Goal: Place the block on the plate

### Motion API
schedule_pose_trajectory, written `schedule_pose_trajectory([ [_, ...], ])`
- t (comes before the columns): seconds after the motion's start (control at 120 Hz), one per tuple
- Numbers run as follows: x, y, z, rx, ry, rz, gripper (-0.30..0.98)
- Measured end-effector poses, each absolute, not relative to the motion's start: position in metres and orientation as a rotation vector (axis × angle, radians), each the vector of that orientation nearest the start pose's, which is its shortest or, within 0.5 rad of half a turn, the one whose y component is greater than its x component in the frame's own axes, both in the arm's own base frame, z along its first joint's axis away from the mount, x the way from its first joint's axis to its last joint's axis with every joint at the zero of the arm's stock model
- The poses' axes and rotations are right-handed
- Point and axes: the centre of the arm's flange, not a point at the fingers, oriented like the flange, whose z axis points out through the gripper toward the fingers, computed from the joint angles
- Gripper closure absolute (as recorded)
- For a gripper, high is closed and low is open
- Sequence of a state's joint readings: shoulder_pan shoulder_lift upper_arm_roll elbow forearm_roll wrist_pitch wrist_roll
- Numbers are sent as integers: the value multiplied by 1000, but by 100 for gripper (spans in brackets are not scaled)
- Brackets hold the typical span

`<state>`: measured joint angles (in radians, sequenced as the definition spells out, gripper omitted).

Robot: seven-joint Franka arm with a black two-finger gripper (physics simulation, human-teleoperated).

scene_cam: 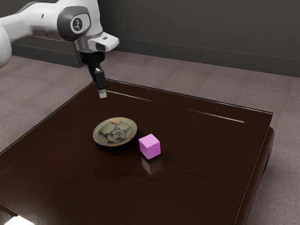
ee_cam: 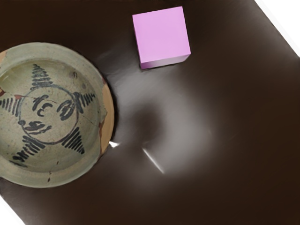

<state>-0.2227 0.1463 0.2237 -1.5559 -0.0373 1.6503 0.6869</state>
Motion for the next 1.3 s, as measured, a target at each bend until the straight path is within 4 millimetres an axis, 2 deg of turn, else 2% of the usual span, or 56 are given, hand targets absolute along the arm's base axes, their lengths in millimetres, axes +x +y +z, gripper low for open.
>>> schedule_pose_trajectory([
  [0.167,601,-12,555,-2937,1172,68,0],
  [0.25,604,-16,544,-2922,1226,94,0],
  [0.3,608,-28,532,-2907,1275,124,0],
  [0.417,615,-71,511,-2874,1366,148,0],
  [0.517,621,-85,500,-2920,1329,112,0],
  [0.583,626,-95,485,-2964,1283,103,0],
  [0.7,622,-117,445,-3034,1156,119,0],
  [0.8,631,-129,414,-3064,1033,117,0],
  [0.95,642,-132,381,-3088,876,131,0],
  [1.033,663,-131,363,-3079,822,122,0],
  [1.158,674,-116,329,-3068,752,170,0],
  [1.3,691,-110,309,-3041,763,161,0],
])
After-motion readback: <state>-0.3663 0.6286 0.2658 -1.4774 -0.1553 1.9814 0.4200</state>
